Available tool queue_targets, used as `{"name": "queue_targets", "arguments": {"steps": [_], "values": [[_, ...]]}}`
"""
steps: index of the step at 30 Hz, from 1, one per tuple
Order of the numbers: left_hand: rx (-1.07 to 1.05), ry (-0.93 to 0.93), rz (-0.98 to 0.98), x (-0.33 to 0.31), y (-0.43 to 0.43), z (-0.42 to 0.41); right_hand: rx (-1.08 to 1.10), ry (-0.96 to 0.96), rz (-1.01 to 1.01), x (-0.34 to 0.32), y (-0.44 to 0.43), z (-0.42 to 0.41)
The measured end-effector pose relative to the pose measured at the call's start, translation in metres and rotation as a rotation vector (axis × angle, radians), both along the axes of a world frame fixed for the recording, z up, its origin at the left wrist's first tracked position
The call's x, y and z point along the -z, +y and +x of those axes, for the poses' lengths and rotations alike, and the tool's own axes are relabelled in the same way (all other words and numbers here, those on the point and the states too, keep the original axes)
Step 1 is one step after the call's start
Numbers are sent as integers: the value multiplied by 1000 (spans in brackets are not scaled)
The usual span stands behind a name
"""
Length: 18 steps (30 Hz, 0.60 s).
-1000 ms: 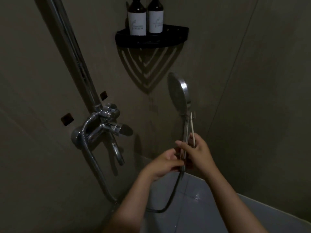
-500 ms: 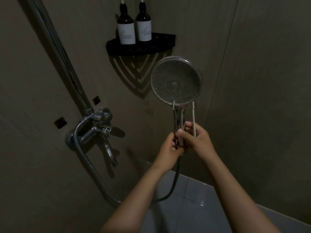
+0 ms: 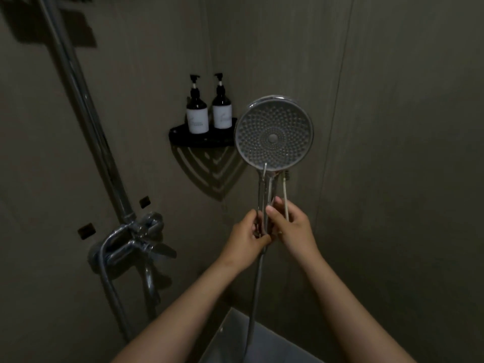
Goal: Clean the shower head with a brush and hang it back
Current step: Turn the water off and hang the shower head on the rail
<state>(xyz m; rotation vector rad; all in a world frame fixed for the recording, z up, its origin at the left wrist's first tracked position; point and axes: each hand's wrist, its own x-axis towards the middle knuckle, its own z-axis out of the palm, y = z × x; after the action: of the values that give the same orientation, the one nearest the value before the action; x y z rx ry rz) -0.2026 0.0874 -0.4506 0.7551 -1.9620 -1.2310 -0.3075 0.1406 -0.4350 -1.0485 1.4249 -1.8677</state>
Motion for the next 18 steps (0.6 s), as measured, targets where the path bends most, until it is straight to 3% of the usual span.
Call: {"name": "queue_targets", "arguments": {"steps": [5, 10, 18], "values": [[-101, 41, -35, -41, -4, -37, -16, -25, -69, -41, -13, -28], [-158, 100, -25, -86, -18, -64, -93, 84, -113, -91, -29, -53], [-214, -39, 26, -159, -36, -64, -279, 130, -129, -159, -57, -60]]}}
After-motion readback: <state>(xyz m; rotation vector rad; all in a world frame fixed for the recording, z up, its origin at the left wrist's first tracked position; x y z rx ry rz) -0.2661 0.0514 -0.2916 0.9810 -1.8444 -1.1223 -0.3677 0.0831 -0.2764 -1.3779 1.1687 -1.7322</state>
